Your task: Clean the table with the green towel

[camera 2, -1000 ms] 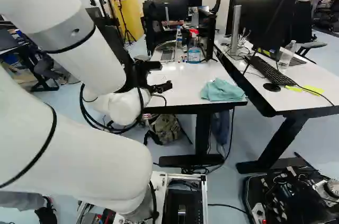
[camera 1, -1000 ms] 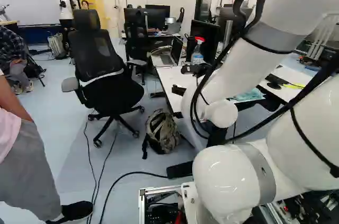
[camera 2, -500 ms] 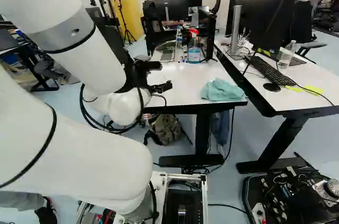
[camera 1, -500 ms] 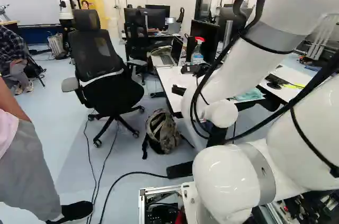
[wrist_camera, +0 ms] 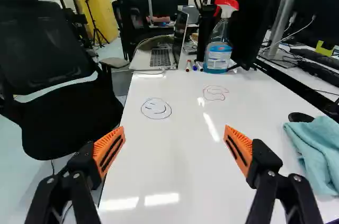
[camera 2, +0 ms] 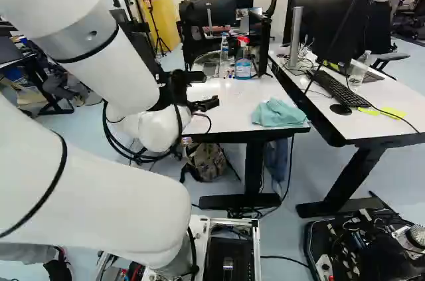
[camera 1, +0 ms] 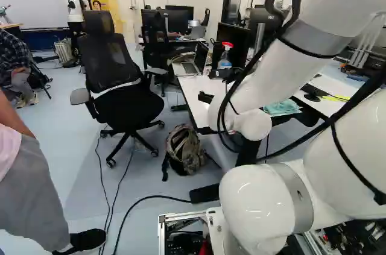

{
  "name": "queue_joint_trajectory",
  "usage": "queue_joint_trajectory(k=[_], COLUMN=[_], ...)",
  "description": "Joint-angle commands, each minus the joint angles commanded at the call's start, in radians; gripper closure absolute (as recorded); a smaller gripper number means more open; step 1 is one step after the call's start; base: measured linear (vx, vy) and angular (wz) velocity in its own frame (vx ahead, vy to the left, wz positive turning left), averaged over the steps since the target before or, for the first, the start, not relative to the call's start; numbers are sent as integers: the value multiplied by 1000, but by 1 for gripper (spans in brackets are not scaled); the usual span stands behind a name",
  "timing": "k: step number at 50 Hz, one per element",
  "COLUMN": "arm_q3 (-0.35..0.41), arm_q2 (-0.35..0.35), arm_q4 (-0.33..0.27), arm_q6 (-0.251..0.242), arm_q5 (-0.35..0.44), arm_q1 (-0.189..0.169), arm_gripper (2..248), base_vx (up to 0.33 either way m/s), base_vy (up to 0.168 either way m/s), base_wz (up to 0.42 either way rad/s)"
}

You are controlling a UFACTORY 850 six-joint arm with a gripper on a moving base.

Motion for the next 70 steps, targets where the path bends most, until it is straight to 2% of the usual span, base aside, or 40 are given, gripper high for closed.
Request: queue_joint_trajectory(k=[25,70], arm_q3=[-82,-179], arm_q2=[-23,-8], arm_q4=[0,0], arm_q6=[0,0], arm_q5=[-75,-243], arm_q1=[-90,-255], arm_gripper=[3,3], base_vx=[0,0], base_vy=[0,0], base_wz=[0,0])
